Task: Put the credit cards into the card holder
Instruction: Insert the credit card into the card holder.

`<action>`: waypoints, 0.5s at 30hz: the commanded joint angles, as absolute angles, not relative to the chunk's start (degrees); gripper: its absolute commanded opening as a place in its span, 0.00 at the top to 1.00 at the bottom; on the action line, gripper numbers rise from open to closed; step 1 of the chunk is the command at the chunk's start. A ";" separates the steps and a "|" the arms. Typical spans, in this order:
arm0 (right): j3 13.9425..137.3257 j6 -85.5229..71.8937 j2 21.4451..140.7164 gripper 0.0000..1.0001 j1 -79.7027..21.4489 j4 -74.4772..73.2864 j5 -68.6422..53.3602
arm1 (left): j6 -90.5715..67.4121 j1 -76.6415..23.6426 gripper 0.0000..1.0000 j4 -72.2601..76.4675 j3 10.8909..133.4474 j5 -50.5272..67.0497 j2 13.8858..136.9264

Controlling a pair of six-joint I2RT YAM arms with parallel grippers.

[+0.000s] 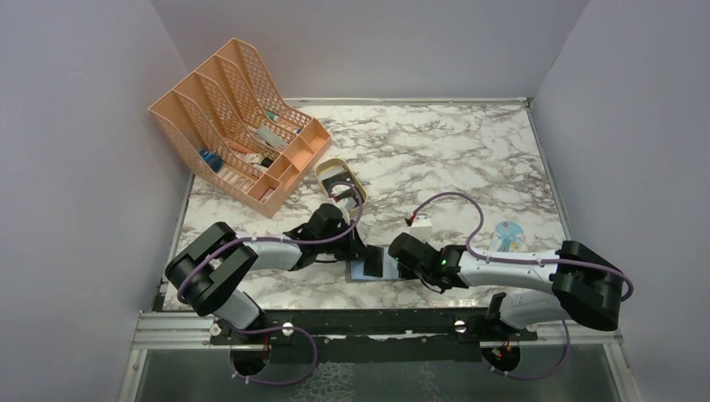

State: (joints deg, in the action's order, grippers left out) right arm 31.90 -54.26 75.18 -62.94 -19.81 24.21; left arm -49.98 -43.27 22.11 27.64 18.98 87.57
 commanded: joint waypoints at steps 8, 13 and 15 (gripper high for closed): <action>30.05 -56.24 77.05 0.76 -63.00 -17.96 19.36 | -47.16 -43.06 1.00 17.24 25.03 12.33 86.80; 30.08 -57.13 77.06 0.76 -63.02 -17.64 18.71 | -50.14 -43.74 1.00 20.49 23.21 12.36 87.27; 29.81 -57.61 77.02 0.76 -63.00 -17.00 18.17 | -50.96 -44.06 1.00 21.58 22.65 11.93 87.30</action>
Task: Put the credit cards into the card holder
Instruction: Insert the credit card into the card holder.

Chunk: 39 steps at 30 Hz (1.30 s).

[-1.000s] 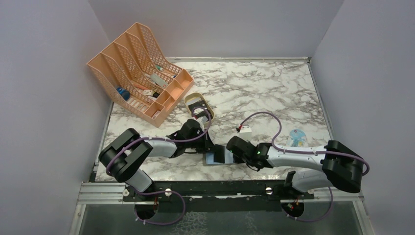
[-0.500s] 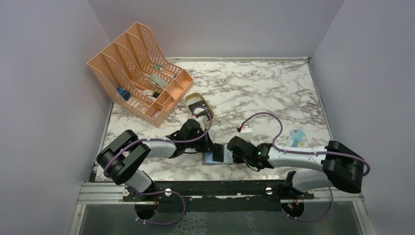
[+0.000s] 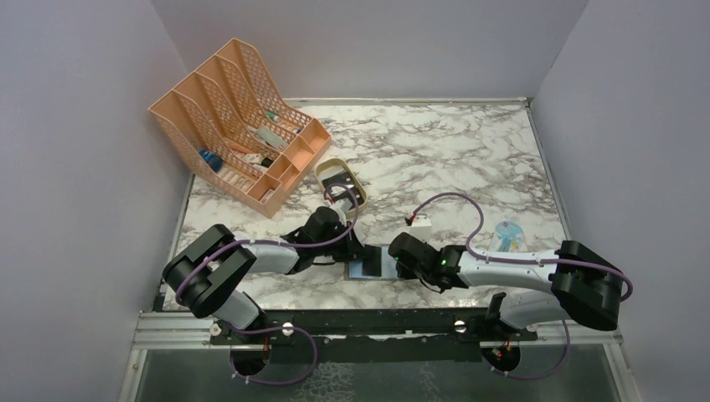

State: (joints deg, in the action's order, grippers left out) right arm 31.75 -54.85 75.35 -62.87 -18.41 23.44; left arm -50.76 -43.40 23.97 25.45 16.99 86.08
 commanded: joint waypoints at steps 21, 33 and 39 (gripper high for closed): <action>30.95 -56.52 74.19 0.75 -63.02 -18.70 19.70 | -54.39 -46.49 0.65 23.37 23.61 11.17 83.31; 30.45 -55.81 73.92 0.76 -63.01 -18.38 20.84 | -52.34 -46.48 0.52 13.67 26.79 7.17 79.15; 30.92 -55.16 74.37 0.77 -63.01 -18.26 21.65 | -53.31 -47.11 0.52 15.92 26.89 9.19 82.60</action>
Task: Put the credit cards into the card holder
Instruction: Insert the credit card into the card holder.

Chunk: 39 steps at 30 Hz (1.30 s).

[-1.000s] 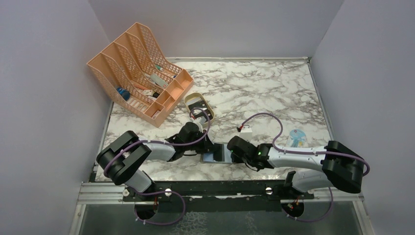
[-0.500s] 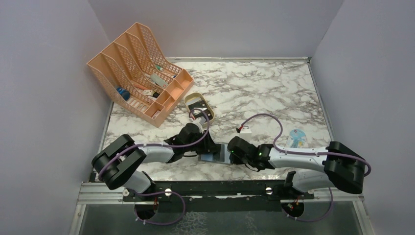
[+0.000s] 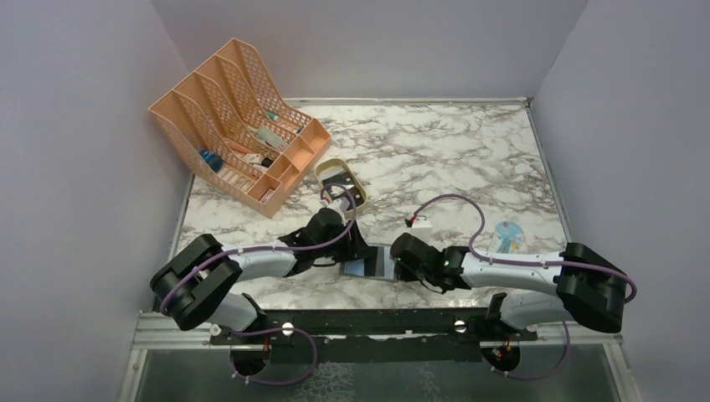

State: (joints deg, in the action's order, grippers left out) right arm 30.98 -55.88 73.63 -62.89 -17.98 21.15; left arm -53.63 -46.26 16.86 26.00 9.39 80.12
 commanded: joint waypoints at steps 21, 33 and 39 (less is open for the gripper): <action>30.56 -54.39 74.23 0.77 -63.02 -18.31 24.77 | -58.90 -55.38 0.59 20.30 30.31 4.46 88.10; 31.35 -54.58 69.53 0.75 -63.01 -23.84 27.38 | -59.37 -58.62 0.51 19.65 30.45 0.04 85.26; 32.44 -54.61 64.54 0.65 -63.02 -27.25 27.18 | -53.81 -58.63 0.39 8.06 34.86 -3.35 82.49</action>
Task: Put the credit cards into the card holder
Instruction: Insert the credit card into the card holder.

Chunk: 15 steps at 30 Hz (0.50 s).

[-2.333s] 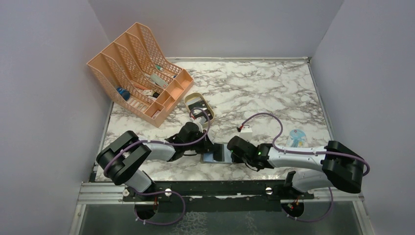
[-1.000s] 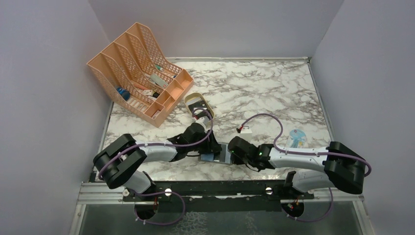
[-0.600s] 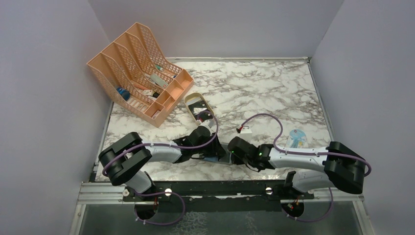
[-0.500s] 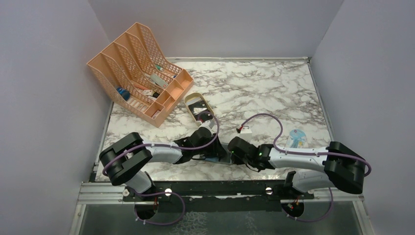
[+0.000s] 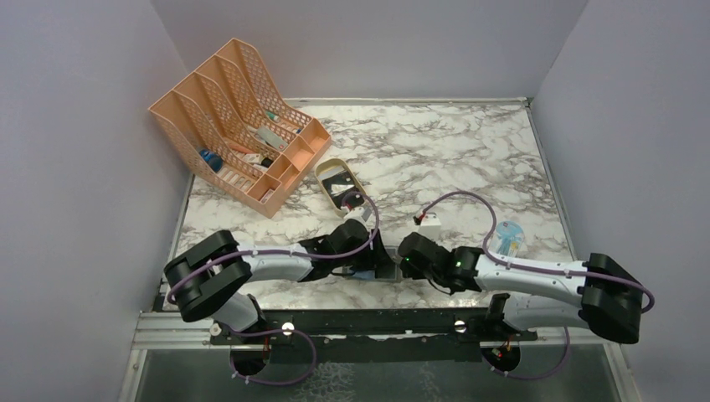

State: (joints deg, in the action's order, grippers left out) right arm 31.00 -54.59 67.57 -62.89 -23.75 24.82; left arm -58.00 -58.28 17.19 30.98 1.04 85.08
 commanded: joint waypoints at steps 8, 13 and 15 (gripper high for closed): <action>35.09 -52.29 58.32 0.62 -62.95 -22.52 20.25 | -47.50 -56.70 0.36 -0.51 39.31 -7.16 76.96; 34.86 -50.94 58.17 0.61 -63.02 -15.95 17.73 | -34.85 -51.92 0.36 -10.84 46.79 -8.50 76.15; 35.22 -50.36 59.50 0.61 -62.97 -14.18 16.91 | -29.18 -48.41 0.36 -14.38 49.59 -9.30 75.87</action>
State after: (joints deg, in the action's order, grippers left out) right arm 33.67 -52.21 58.43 -62.89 -20.32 19.86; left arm -42.72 -53.39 -4.32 43.64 -5.56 77.89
